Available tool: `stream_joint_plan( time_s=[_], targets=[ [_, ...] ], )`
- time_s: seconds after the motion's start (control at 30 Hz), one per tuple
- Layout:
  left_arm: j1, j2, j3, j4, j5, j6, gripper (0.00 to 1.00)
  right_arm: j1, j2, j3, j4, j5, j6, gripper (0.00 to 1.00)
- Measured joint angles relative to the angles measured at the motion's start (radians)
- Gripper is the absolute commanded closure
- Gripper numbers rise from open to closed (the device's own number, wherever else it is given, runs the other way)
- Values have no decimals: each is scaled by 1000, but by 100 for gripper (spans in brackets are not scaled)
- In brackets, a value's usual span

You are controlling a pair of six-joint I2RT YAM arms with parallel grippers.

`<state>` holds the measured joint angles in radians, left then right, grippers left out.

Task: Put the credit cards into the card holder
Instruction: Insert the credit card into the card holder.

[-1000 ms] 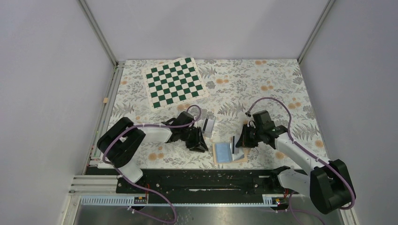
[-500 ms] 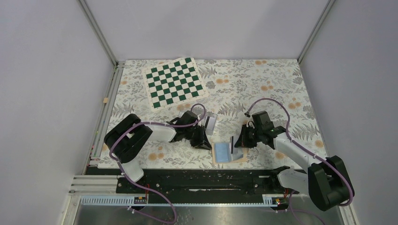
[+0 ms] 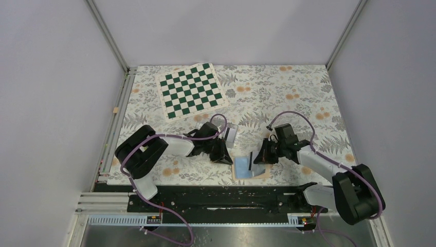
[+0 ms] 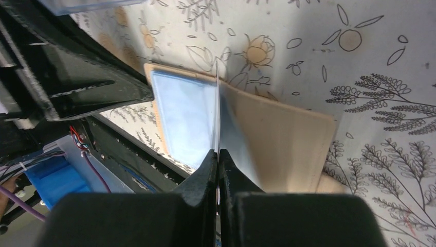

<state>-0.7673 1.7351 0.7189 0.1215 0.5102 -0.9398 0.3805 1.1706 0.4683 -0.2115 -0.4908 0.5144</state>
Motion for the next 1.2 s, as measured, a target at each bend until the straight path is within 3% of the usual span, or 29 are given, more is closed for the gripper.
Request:
stream_joint_plan(
  time_s=[0.17,1.2],
  targets=[
    [-4,14,15,4,0,3,93,-6,80,-8,42,-34,15,100],
    [-4,30,27,-7,8,-11,99,-7,66,-3,14,-64,-13,100]
  ],
)
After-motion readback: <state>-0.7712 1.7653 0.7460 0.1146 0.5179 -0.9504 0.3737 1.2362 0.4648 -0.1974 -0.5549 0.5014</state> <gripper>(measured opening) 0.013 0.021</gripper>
